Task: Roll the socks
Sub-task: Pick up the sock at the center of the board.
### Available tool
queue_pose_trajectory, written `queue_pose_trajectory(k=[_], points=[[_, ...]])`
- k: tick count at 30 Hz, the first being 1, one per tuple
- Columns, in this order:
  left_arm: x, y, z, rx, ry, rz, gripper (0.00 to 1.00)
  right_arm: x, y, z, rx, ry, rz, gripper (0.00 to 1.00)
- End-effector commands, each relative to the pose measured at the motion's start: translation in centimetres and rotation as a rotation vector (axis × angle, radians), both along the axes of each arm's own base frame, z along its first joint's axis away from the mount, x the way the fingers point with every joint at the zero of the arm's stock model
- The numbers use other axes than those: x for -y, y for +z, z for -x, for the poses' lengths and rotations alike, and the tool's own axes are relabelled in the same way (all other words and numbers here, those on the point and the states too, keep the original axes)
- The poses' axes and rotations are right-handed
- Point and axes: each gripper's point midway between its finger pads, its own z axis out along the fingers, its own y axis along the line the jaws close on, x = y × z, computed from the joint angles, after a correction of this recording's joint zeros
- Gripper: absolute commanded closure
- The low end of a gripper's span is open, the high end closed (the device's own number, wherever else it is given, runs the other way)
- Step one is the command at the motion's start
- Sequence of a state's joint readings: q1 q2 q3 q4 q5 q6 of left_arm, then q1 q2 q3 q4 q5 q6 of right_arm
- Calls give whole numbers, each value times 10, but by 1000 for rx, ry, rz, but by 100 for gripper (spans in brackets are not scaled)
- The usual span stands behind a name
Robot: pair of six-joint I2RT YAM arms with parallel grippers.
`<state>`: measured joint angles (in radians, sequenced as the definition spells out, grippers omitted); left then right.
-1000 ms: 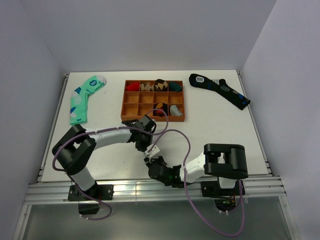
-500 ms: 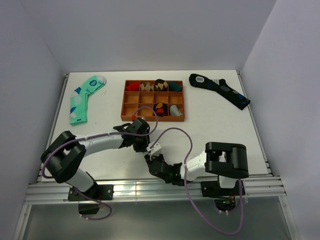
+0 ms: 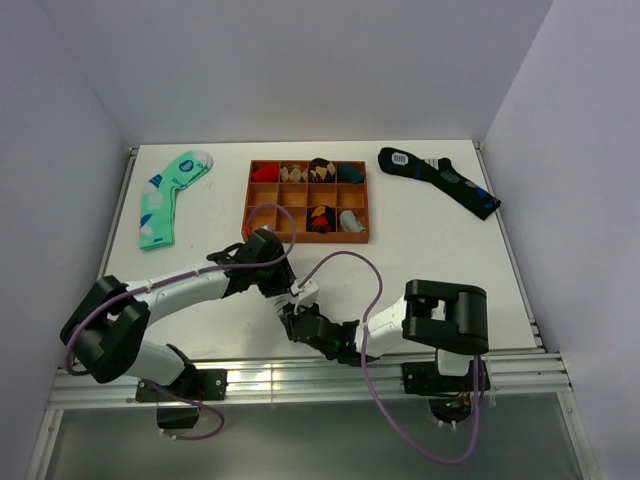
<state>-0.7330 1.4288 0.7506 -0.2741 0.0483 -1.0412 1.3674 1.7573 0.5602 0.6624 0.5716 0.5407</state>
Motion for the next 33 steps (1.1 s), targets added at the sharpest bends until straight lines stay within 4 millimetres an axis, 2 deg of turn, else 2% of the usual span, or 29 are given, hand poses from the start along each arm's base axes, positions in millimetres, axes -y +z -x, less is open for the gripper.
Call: queue_pose_trajectory(k=[1, 6, 7, 11, 12, 13, 15, 16, 18, 22, 26, 27, 31, 32, 33], points=[[14, 30, -17, 89, 36, 112, 54, 42, -75, 37, -195, 72, 236, 100], [9, 51, -29, 149, 84, 133, 55, 51, -69, 33, -199, 31, 227, 100], [2, 54, -35, 179, 119, 111, 55, 51, -63, 31, -198, 22, 216, 100], [-16, 85, -44, 267, 168, 116, 55, 51, -47, 15, -180, -29, 233, 100], [-20, 97, -49, 294, 183, 118, 55, 52, -42, 9, -175, -47, 243, 100], [-27, 100, -49, 298, 193, 99, 55, 51, -35, 5, -171, -56, 228, 100], [-32, 124, -54, 359, 190, 102, 55, 52, -25, -6, -172, -88, 211, 100], [-38, 125, -51, 355, 190, 75, 55, 51, -20, -10, -170, -98, 200, 100], [-46, 145, -53, 406, 190, 58, 55, 52, -6, -25, -162, -136, 183, 100], [-55, 170, -46, 464, 171, 62, 55, 46, 22, -50, -136, -172, 157, 100], [-63, 178, -37, 477, 156, 51, 55, 39, 57, -77, -109, -208, 111, 100], [-64, 178, -36, 480, 154, 50, 55, 33, 72, -85, -96, -214, 94, 100], [-68, 183, -27, 501, 136, 63, 55, 33, 104, -119, -58, -272, 78, 100], [-69, 182, -26, 499, 133, 60, 55, 38, 109, -130, -50, -300, 80, 100], [-70, 181, -24, 497, 129, 56, 55, 36, 122, -138, -31, -309, 68, 100]])
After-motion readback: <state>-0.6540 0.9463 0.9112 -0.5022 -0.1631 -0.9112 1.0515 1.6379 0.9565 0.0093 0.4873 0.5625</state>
